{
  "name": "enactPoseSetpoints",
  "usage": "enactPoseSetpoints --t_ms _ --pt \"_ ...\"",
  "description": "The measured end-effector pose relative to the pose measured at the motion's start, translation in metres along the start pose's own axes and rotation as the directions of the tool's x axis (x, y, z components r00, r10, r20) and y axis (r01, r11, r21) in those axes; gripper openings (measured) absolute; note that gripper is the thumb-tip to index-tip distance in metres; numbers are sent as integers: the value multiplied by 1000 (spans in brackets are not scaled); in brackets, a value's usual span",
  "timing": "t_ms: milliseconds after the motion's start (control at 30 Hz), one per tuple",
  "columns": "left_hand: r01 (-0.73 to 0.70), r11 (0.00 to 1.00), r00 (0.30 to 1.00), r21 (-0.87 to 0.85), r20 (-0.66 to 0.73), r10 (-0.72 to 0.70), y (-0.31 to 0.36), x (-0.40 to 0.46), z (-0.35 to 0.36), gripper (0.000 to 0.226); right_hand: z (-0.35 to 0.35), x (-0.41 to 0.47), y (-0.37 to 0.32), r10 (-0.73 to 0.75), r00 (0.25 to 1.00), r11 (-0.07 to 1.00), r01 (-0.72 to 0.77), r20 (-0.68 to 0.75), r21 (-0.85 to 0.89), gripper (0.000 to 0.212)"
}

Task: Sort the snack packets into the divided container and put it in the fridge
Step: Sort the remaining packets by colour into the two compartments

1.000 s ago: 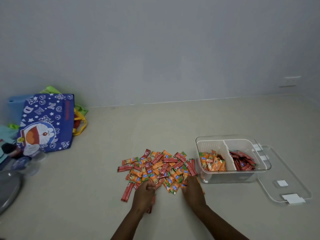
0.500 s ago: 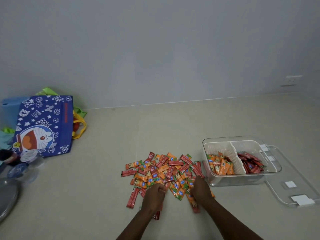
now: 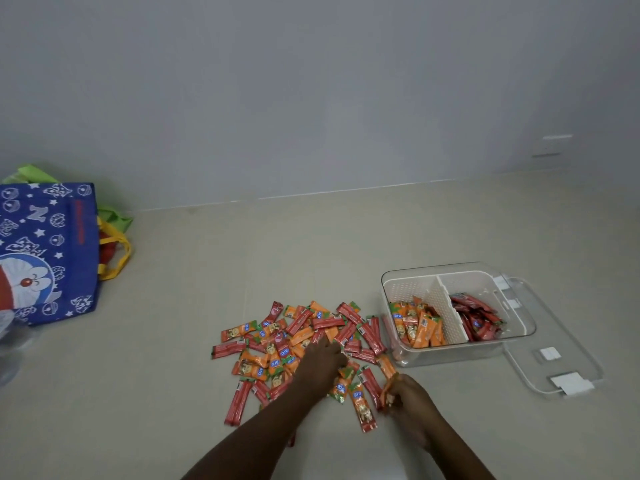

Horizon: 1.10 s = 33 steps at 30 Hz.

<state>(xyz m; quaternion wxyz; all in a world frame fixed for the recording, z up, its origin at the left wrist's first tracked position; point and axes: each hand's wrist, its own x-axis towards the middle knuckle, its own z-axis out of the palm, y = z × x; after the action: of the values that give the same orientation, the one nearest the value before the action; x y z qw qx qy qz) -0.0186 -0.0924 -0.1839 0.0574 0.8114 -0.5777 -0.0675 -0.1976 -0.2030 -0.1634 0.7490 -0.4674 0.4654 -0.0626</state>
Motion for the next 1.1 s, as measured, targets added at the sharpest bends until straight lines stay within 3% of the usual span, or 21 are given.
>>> enactPoseSetpoints --t_ms 67,133,200,233,300,333,433,567,700,800,967,1033,1100 --pt "29 997 999 -67 -37 -32 0 -1 4 14 -6 0 -3 33 999 974 -42 43 223 16" --pt "111 966 986 -234 -99 -137 5 -5 2 16 -11 4 -3 65 996 957 -80 63 278 14" --pt "235 866 944 -442 -107 -311 11 -12 -4 22 -14 13 0 58 998 993 -59 14 98 15" --pt "292 802 920 -521 -78 -385 13 -17 -8 22 -15 19 4 7 1000 993 -10 -24 -114 18" --pt "362 701 885 -614 -11 -466 15 -25 -12 15 -14 23 12 -181 976 858 99 -117 -503 14" --pt "380 664 870 -643 5 -493 14 -28 -11 11 -13 24 18 -267 955 797 142 -131 -587 16" --pt "438 580 829 -687 59 -556 13 -31 -13 5 -9 26 32 -392 915 646 198 -98 -737 46" --pt "480 645 854 -594 147 -500 16 -24 -19 10 -2 27 34 -472 877 452 155 -89 -878 19" --pt "569 666 811 -483 195 -552 28 -17 -15 11 -4 33 28 -399 916 364 125 -34 -923 22" --pt "611 680 783 -406 180 -596 37 -20 -7 18 -8 31 24 -313 950 443 134 -13 -887 12" --pt "640 595 738 -486 175 -651 43 -22 -3 22 -8 9 14 -149 989 797 134 22 -589 14" --pt "644 504 712 -576 209 -671 42 -27 -5 26 -2 3 13 -149 988 822 150 46 -549 14" --pt "629 408 688 -662 230 -688 42 -36 -12 33 5 2 14 -135 989 777 140 56 -614 19"
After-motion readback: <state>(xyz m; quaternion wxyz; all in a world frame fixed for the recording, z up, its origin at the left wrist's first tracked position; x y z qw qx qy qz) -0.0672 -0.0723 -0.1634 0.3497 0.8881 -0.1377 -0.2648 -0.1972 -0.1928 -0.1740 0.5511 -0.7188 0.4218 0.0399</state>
